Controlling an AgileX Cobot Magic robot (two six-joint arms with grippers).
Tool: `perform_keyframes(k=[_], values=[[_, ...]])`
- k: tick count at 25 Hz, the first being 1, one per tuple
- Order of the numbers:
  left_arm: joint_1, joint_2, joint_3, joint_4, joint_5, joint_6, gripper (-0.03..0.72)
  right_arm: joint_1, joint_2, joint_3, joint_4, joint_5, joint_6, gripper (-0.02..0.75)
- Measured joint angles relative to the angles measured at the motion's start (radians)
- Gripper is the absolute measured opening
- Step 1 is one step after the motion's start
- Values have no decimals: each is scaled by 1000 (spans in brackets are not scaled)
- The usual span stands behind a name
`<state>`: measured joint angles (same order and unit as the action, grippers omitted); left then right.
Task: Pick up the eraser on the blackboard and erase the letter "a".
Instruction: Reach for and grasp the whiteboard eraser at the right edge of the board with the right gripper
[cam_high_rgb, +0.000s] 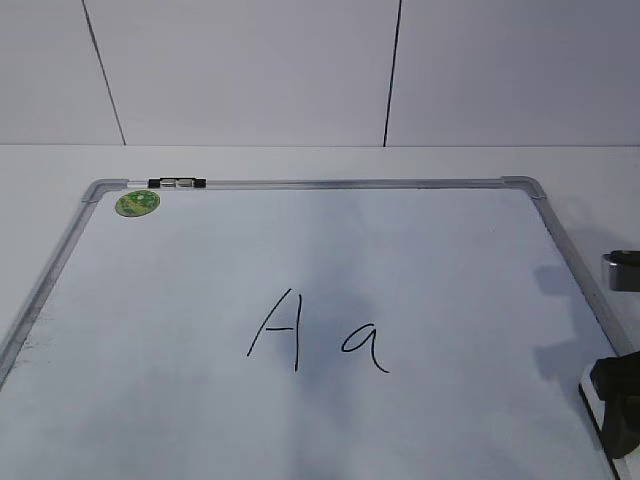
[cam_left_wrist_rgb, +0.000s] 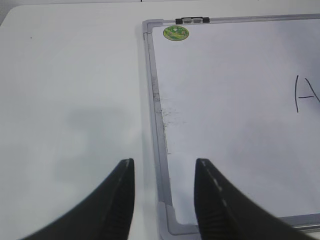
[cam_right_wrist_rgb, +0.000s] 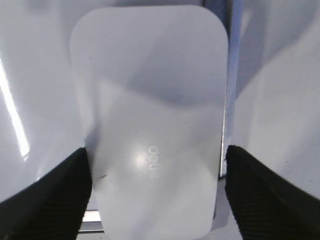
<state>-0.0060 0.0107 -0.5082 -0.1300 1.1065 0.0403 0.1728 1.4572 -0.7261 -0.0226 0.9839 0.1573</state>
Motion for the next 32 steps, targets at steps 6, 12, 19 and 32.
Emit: perform_keyframes(k=[6,12,19,32], values=[[0,0,0,0,0,0,305,0,2,2,0,4,0,634],[0,0,0,0,0,0,305,0,2,2,0,4,2,634],[0,0,0,0,0,0,305,0,2,2,0,-4,2,619],[0,0,0,0,0,0,305,0,23,2,1,-18,2,580]])
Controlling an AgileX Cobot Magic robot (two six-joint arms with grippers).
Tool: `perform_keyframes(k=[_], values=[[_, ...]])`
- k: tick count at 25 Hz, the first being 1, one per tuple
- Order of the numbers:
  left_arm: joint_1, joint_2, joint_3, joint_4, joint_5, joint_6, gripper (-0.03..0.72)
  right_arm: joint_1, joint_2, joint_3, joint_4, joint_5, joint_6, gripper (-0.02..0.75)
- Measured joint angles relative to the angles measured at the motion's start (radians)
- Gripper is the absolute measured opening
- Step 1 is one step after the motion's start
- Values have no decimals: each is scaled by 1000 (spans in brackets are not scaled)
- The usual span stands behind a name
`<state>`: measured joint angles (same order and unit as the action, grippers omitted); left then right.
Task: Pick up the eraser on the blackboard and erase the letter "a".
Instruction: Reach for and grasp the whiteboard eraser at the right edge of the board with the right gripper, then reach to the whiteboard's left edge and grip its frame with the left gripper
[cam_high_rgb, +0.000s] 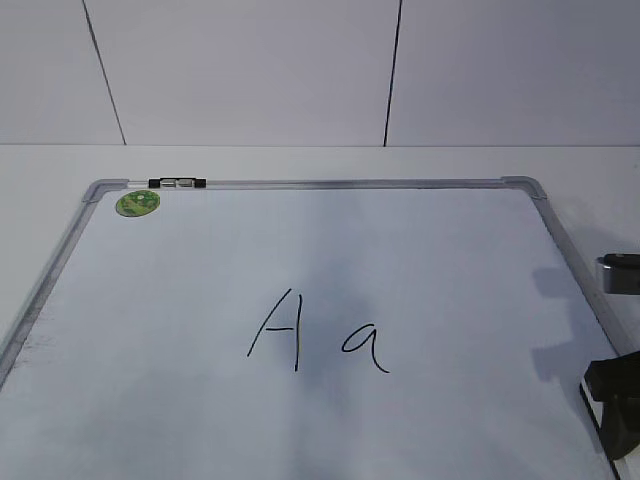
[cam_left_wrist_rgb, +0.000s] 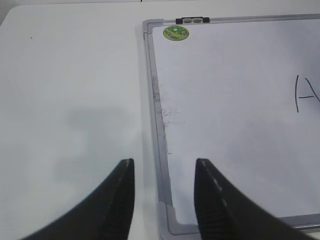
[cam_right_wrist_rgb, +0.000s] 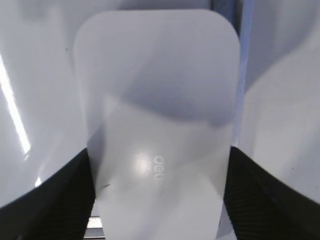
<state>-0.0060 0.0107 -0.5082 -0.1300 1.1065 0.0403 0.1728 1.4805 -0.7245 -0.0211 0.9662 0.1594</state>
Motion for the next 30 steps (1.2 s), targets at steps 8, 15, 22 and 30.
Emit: perform_keyframes(k=[8,15,22,30], values=[[0,0,0,0,0,0,305,1,0,0,0,-3,0,549],[0,0,0,0,0,0,305,2,0,0,0,-4,-2,541],[0,0,0,0,0,0,305,2,0,0,0,-4,-4,535],[0,0,0,0,0,0,305,2,0,0,0,-4,-4,534]])
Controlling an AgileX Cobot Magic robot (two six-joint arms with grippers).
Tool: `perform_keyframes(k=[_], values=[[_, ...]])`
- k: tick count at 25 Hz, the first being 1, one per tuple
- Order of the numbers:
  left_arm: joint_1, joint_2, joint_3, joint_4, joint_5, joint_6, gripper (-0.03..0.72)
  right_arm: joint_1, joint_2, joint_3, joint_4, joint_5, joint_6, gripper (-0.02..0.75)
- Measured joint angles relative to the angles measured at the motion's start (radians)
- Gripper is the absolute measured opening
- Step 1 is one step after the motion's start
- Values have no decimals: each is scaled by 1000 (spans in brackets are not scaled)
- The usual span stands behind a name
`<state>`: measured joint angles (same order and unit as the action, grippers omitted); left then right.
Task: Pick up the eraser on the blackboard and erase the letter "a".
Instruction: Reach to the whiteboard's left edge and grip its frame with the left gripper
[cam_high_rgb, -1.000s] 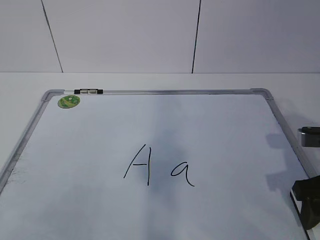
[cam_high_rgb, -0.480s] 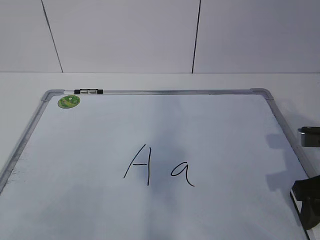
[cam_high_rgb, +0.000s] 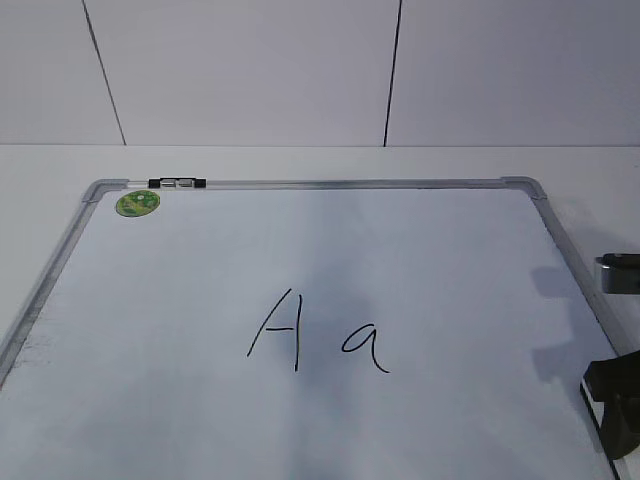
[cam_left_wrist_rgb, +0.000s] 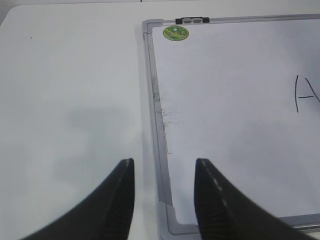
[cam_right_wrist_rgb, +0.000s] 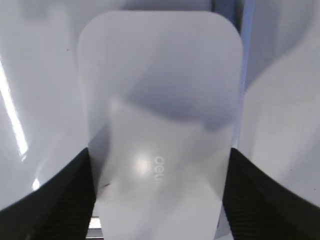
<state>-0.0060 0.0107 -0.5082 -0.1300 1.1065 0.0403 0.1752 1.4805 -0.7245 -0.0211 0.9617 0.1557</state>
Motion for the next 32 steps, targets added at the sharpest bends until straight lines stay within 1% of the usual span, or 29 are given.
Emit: perform_keyframes(k=[6,13,17,22,28,32], values=[[0,0,0,-10,0,0,305,0,0,-2,11,-4,0,533],[0,53,0,-93,-2,-1,305,0,9,-62,21,53,0,532],[0,188,-2,-106,-5,-2,305,0,9,-93,34,75,0,532],[0,408,-54,-106,-22,-7,305,0,9,-122,66,88,0,532],[0,689,-177,-108,-57,-13,305,5,9,-147,124,88,-33,532],[0,873,-280,-108,-68,-26,305,34,9,-155,126,90,-44,532]])
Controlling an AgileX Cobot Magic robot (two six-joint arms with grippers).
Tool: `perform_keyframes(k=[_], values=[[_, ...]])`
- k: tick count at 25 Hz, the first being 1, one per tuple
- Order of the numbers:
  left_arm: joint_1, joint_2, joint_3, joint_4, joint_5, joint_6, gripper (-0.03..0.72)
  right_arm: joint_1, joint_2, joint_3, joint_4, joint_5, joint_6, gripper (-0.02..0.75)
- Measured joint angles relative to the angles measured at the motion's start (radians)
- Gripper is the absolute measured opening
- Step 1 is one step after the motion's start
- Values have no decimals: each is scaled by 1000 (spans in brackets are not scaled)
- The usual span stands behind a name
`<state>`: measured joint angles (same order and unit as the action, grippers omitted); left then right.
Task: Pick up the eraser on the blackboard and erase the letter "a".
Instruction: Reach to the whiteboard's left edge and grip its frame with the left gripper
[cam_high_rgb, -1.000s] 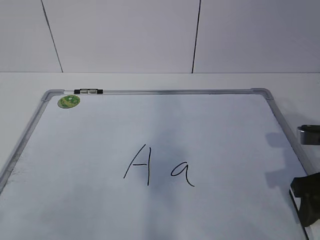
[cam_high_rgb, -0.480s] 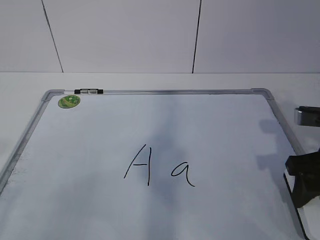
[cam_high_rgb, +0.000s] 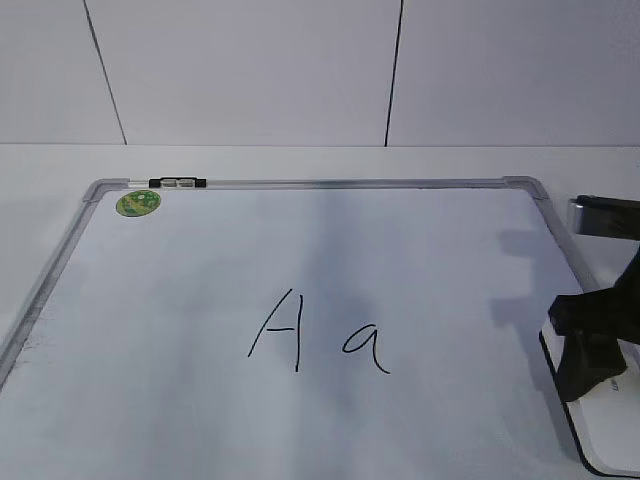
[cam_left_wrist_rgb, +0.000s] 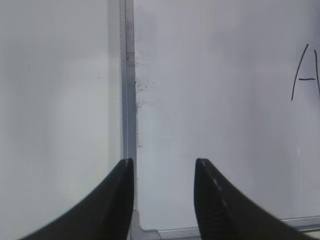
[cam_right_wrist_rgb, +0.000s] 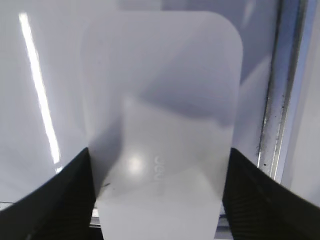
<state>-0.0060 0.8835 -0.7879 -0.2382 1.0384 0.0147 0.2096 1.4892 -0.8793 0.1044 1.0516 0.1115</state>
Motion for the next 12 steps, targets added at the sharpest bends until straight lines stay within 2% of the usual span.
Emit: perform_keyframes(k=[7,12], values=[[0,275,-134,-2,-13,-15,305,13,7,-52,-15,75,-6,532],[0,418,-150,-2,-18,-15,305,13,33,-124,-35,149,-6,532]])
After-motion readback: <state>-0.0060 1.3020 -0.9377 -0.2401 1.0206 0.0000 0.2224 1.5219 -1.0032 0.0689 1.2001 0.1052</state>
